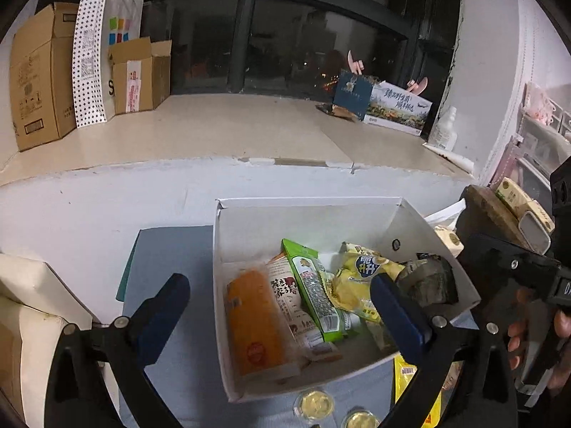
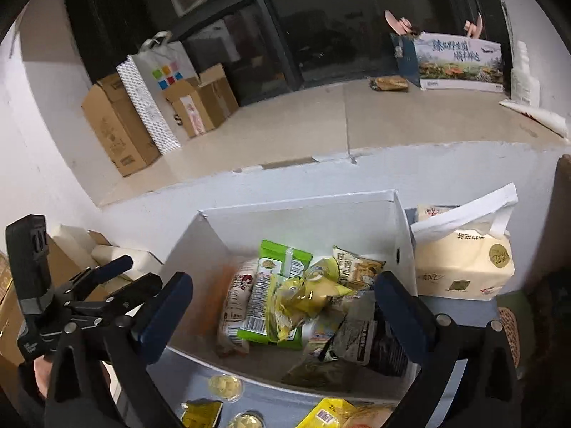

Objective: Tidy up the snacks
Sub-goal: 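Drop the orange cake pack with the left gripper while the right drops the yellow bag, then grasp the brown-edged bread pack with the left gripper while the right grasps the green-gold packet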

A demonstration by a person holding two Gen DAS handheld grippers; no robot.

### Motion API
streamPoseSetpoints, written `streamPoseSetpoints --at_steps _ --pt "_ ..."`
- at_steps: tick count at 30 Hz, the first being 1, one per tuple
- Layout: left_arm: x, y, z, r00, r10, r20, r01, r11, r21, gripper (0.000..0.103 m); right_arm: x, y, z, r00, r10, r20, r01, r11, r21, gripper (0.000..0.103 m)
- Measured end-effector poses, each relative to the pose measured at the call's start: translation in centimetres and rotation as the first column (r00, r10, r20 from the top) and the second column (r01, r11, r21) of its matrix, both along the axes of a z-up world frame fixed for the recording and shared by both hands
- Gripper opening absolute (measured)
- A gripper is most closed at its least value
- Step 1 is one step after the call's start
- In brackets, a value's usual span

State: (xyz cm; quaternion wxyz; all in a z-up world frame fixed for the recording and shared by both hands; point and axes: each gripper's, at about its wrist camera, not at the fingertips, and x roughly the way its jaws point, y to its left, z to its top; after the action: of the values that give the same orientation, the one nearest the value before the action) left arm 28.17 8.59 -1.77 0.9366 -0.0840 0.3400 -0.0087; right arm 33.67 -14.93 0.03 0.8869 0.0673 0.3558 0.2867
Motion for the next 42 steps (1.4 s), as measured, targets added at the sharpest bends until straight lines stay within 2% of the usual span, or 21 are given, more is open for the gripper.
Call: streamPoseSetpoints --at_steps 6,11,16,21,26,30,35,37,38,39,40,42 --pt "-5.7 -1.0 2.4 0.992 -0.088 0.096 0.085 0.996 0.027 0.103 -4.3 -1.5 2.8 0.995 0.050 0.092 -0.056 0.996 0.062 0.103" --pt "-11.6 -2.0 2.7 0.982 -0.126 0.140 0.120 0.992 0.049 0.103 -10.6 -3.4 4.5 0.977 0.095 0.190 -0.116 0.988 0.102 0.103" --pt "-18.2 -2.2 0.3 0.981 -0.123 0.147 0.121 0.992 0.022 0.103 -18.2 -5.5 4.4 0.949 0.143 0.279 -0.181 0.977 0.115 0.103" --pt "-23.0 -3.2 -4.2 0.986 -0.155 0.063 0.154 0.988 0.031 0.103 -24.3 -7.6 2.5 0.934 0.136 0.331 -0.177 0.980 0.096 0.103" --pt "-24.5 -3.8 -9.1 0.980 -0.193 -0.038 0.194 0.981 0.015 0.103 -27.6 -9.3 0.5 0.933 0.120 0.340 -0.161 0.982 0.097 0.103" --pt "-23.0 -3.8 -12.3 0.969 -0.209 -0.129 0.212 0.977 0.002 0.103 -28.6 -9.2 -0.1 0.926 0.133 0.353 -0.161 0.986 0.050 0.103" --pt "-20.0 -2.8 -14.3 0.955 -0.221 -0.197 0.222 0.975 -0.016 0.103 -28.2 -8.8 -0.5 0.928 0.140 0.345 -0.164 0.985 0.043 0.103" --pt "-19.4 -2.6 -14.6 0.954 -0.228 -0.195 0.235 0.972 0.014 0.102 -28.1 -8.5 -0.8 0.932 0.142 0.335 -0.161 0.987 0.029 0.103" --pt "-19.4 -2.7 -14.7 0.953 -0.230 -0.199 0.241 0.970 0.032 0.097 -28.0 -8.4 -0.9 0.932 0.144 0.332 -0.162 0.987 0.025 0.103" --pt "-19.4 -2.8 -14.6 0.951 -0.237 -0.198 0.250 0.967 0.044 0.073 -28.0 -8.4 -1.0 0.932 0.146 0.331 -0.162 0.986 0.022 0.103" --pt "-19.7 -2.8 -14.4 0.952 -0.240 -0.189 0.256 0.965 0.060 0.065 -27.9 -8.3 -1.0 0.932 0.148 0.330 -0.163 0.986 0.018 0.103" --pt "-19.9 -2.4 -14.2 0.955 -0.223 -0.193 0.234 0.972 0.031 0.054 -27.9 -8.1 -1.1 0.933 0.146 0.330 -0.159 0.987 0.013 0.103"
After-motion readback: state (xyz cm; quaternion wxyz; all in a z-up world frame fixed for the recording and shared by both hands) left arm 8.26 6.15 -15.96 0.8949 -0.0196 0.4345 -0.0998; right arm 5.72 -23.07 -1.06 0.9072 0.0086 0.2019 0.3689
